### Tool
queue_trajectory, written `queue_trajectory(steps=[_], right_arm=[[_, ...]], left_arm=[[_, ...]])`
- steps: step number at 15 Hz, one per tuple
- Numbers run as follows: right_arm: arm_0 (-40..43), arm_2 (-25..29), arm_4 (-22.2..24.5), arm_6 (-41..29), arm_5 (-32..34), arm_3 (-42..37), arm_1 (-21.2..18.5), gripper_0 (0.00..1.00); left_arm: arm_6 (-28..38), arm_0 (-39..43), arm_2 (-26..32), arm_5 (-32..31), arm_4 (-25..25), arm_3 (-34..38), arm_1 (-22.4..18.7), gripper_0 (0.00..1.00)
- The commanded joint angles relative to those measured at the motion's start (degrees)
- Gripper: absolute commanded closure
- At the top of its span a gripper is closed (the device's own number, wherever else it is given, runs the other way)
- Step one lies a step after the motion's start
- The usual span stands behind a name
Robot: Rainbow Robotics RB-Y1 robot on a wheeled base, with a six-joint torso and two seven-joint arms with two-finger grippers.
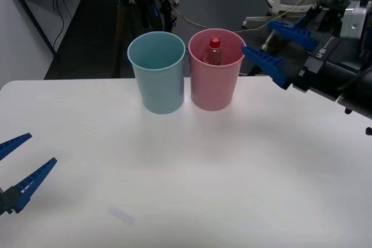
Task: Grasp the object on the table and drop it into the matching bin: aluminum can to the light blue bin, PET bottle to the pink bin.
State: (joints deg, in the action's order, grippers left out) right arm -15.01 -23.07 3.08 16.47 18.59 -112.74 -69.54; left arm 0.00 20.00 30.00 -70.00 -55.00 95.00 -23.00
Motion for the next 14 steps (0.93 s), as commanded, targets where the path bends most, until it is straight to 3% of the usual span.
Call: queue_trajectory(steps=[1,5,8,14], right_arm=[[6.58,5.14,8.70,-6.18,2.50,-0.91,2.56,0.00],[17.30,14.02,23.55,-14.80,8.83,-1.08,8.80,0.00],[24.07,19.99,31.55,-16.03,13.84,-1.08,13.64,0.00],[35.14,28.61,42.45,-17.52,22.63,-1.08,22.25,0.00]], left_arm=[[0.00,0.00,0.00,0.00,0.00,0.00,0.00,0.00],[0.00,0.00,0.00,0.00,0.00,0.00,0.00,0.00],[0.00,0.00,0.00,0.00,0.00,0.00,0.00,0.00],[0.00,0.00,0.00,0.00,0.00,0.00,0.00,0.00]])
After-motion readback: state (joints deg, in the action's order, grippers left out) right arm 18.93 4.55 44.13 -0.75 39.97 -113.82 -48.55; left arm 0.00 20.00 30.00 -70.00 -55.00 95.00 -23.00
